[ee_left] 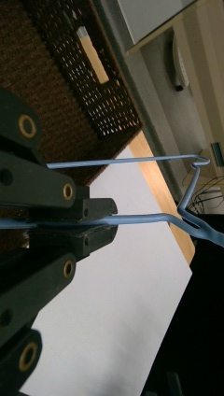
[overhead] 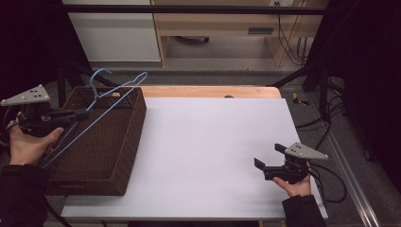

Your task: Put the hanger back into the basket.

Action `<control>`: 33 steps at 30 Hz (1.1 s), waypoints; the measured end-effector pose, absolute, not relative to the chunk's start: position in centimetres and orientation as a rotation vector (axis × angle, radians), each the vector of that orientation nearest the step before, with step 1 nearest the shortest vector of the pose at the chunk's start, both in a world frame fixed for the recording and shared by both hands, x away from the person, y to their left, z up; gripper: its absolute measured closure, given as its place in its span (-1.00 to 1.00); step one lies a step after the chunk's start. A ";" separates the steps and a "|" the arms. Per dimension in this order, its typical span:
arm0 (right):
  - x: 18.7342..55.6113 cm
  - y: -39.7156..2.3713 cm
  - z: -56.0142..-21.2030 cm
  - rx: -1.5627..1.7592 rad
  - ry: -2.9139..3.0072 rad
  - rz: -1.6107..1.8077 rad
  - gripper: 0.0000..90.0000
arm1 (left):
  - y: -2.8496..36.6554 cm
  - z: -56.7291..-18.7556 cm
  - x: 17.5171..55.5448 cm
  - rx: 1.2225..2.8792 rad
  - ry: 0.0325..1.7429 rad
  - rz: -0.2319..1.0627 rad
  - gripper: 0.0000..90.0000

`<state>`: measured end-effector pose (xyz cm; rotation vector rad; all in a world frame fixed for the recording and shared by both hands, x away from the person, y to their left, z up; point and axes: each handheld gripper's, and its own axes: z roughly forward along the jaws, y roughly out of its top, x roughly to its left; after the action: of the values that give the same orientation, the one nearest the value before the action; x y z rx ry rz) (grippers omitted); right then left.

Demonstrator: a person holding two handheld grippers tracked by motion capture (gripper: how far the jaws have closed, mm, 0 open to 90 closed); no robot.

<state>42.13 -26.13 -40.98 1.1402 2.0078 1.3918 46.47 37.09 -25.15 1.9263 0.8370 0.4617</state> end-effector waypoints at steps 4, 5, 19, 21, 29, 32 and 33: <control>42.1 -26.1 -41.0 1.143 2.007 1.393 -0.95 | 37.9 -25.8 46.9 1.944 0.854 0.469 0.93; 42.2 -26.1 -41.0 1.143 2.006 1.394 -0.95 | 38.1 -26.0 47.0 1.949 0.856 0.466 0.93; 42.2 -26.0 -41.1 1.146 2.011 1.386 -0.95 | 40.4 -28.2 47.9 1.973 0.905 0.463 0.93; 42.2 -25.9 -41.1 1.148 2.009 1.392 -0.96 | 40.6 -28.6 48.0 1.980 0.915 0.464 0.93; 42.3 -25.9 -41.2 1.148 2.009 1.387 -0.95 | 40.6 -30.6 48.6 2.022 0.934 0.464 0.93; 42.3 -25.9 -41.2 1.141 2.018 1.380 -0.96 | 40.4 -31.4 48.9 2.039 0.932 0.458 0.93; 42.3 -25.9 -41.2 1.141 2.019 1.379 -0.96 | 40.2 -31.7 49.0 2.044 0.935 0.467 0.93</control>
<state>42.29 -25.92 -41.21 1.1406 2.0187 1.3793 48.98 40.22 -31.73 2.0445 0.9353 0.4666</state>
